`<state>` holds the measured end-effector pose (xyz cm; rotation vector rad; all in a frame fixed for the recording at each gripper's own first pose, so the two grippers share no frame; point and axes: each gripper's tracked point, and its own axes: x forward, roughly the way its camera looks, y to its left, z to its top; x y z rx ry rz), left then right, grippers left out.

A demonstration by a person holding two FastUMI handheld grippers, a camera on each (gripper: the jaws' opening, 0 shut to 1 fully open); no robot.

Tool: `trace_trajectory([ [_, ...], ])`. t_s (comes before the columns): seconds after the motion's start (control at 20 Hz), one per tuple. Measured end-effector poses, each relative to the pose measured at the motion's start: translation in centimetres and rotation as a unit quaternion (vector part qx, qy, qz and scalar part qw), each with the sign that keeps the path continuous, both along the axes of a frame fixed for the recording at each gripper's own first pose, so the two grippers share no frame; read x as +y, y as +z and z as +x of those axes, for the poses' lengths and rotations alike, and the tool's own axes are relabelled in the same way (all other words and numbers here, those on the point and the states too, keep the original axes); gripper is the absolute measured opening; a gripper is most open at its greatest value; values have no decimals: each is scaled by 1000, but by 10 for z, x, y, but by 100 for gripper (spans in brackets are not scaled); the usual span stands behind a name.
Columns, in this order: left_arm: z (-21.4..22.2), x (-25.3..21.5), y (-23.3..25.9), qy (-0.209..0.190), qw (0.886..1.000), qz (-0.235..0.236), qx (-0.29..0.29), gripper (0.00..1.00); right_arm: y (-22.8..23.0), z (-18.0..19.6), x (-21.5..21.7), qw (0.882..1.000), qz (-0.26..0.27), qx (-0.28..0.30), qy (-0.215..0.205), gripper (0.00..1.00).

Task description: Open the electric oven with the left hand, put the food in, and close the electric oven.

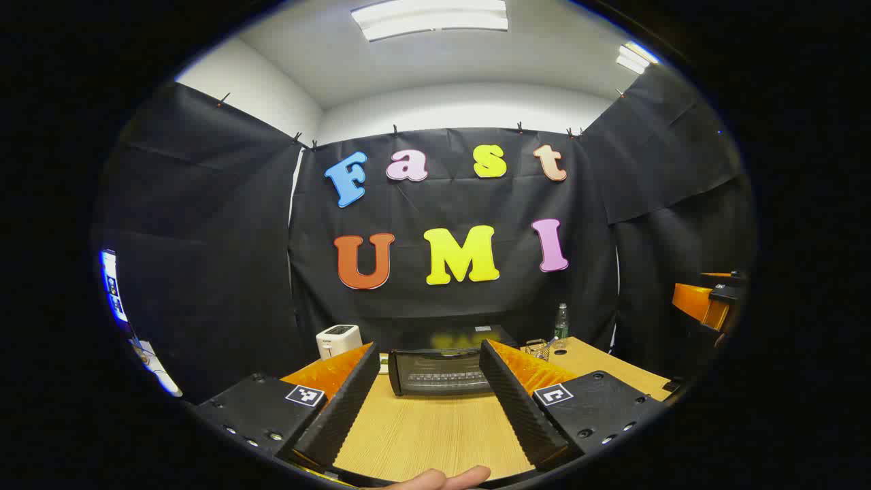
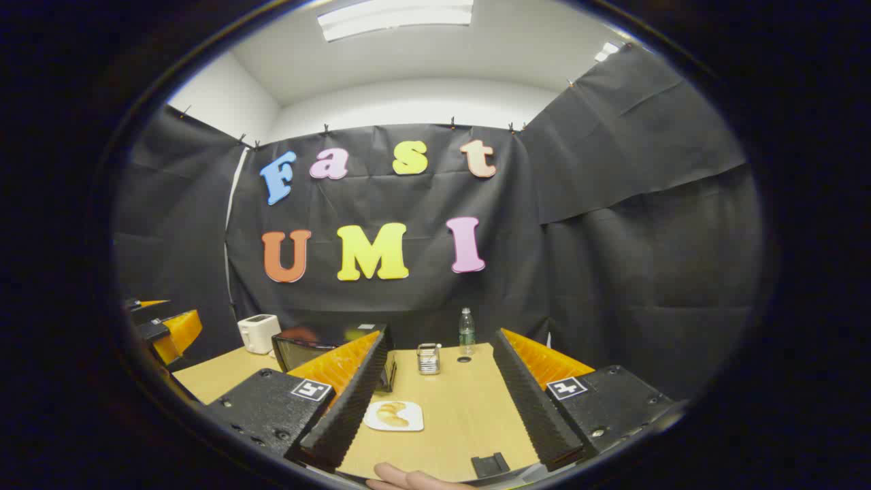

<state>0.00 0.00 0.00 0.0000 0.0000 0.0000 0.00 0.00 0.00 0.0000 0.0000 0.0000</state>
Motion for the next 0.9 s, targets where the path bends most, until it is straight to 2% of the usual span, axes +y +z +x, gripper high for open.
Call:
trace_trajectory([
  [0.9,18,-8,-5,-6,1000,-5,1,96,-12,9,-13,1000,9,5,-2,96],
])
